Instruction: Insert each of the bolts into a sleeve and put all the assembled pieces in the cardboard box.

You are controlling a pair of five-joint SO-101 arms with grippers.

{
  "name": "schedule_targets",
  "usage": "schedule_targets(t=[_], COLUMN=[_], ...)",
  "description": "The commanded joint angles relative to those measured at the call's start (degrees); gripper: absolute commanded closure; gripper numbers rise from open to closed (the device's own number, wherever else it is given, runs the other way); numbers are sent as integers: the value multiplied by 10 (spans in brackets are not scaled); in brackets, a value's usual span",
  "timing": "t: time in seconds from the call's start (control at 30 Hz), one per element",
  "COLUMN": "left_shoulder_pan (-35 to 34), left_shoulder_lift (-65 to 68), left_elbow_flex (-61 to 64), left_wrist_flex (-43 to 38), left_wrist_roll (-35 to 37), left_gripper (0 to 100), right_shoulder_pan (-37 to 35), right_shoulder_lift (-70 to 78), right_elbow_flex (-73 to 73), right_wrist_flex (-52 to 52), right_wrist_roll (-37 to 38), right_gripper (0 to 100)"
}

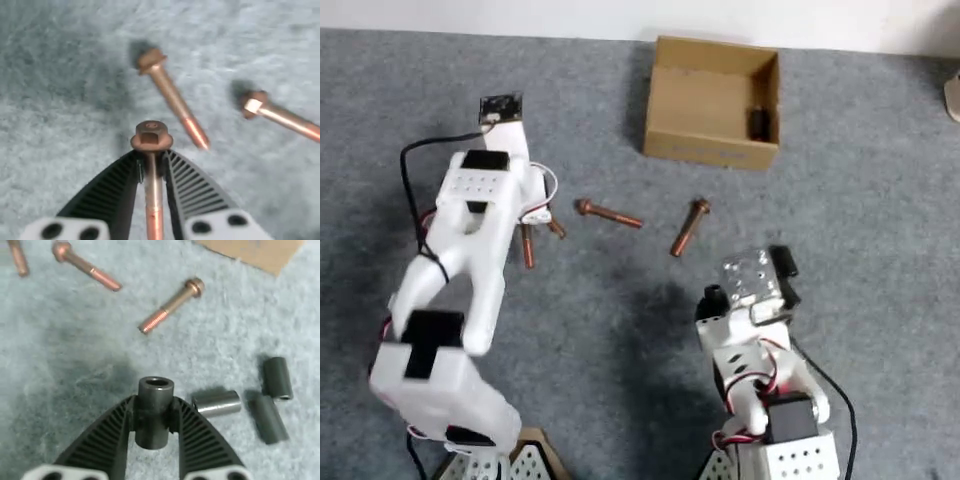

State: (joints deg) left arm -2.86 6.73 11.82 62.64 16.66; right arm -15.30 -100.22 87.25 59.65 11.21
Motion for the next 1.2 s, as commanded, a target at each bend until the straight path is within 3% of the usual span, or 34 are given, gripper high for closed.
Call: schedule_targets(t=[0.0,0.17,0.53,0.67,0.87,1.17], left_shoulder_pan=[40,83,143,167,193,248], left_shoulder_lift=[-99,-194,-348,-387,-431,-487], left_elbow_flex=[15,56,166,189,228,325], left_wrist_flex=[4,-2,-181,-220,-270,-330], left_wrist_roll=[25,49,89,89,91,206], left_gripper=[995,995,995,995,995,995], right_shoulder_pan=[-16,-19,-80,-126,-131,-130], right_shoulder_lift=[-49,-51,-51,-51,-51,-51], right_elbow_flex=[8,12,110,116,116,117], right_wrist_flex=[0,-10,-233,-241,-241,-241], right_wrist_roll=[16,17,35,94,95,93], right_gripper=[994,994,994,994,994,994])
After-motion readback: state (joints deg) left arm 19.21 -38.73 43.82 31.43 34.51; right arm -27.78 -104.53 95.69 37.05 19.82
